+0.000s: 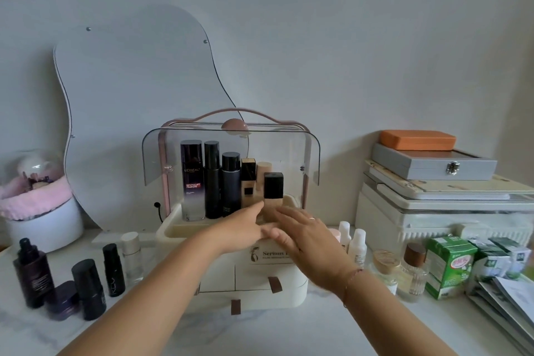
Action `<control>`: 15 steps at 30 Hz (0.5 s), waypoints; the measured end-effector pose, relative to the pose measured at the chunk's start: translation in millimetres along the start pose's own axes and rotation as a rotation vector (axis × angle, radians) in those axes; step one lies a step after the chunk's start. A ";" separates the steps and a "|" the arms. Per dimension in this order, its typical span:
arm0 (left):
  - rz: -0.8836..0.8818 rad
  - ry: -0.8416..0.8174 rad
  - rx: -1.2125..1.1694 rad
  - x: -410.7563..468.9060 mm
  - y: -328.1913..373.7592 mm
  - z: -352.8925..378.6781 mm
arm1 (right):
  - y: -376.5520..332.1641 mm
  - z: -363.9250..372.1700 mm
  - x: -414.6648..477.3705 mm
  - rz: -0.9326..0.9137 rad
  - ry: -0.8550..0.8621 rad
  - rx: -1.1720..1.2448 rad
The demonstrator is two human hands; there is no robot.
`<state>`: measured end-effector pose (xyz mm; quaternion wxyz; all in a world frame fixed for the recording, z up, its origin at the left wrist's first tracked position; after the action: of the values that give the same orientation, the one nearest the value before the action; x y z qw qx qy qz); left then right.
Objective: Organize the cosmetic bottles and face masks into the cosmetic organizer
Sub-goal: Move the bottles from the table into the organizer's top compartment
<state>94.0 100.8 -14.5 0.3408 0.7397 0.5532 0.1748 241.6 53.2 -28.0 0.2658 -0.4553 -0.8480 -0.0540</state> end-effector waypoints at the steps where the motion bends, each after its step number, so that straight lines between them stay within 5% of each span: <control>1: 0.006 -0.038 -0.042 -1.0 0.0 -2.6 | -1.9 -0.3 1.5 -0.032 -0.044 -0.020; 15: -0.020 -0.105 -0.160 7.7 3.5 -9.8 | 0.5 3.0 21.4 -0.008 -0.274 -0.084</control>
<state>92.7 110.6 -6.0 0.4291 0.7126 0.5263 0.1761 231.3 70.5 -19.9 0.1278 -0.4658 -0.8752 -0.0278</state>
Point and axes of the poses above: each hand's wrist, its own x-axis towards the middle knuckle, its own z-axis out of the palm, y = z × x, the point moved 2 cm from there along x, towards the middle knuckle, and after that the axes turned 6 degrees about -z, right-handed, at the moved point
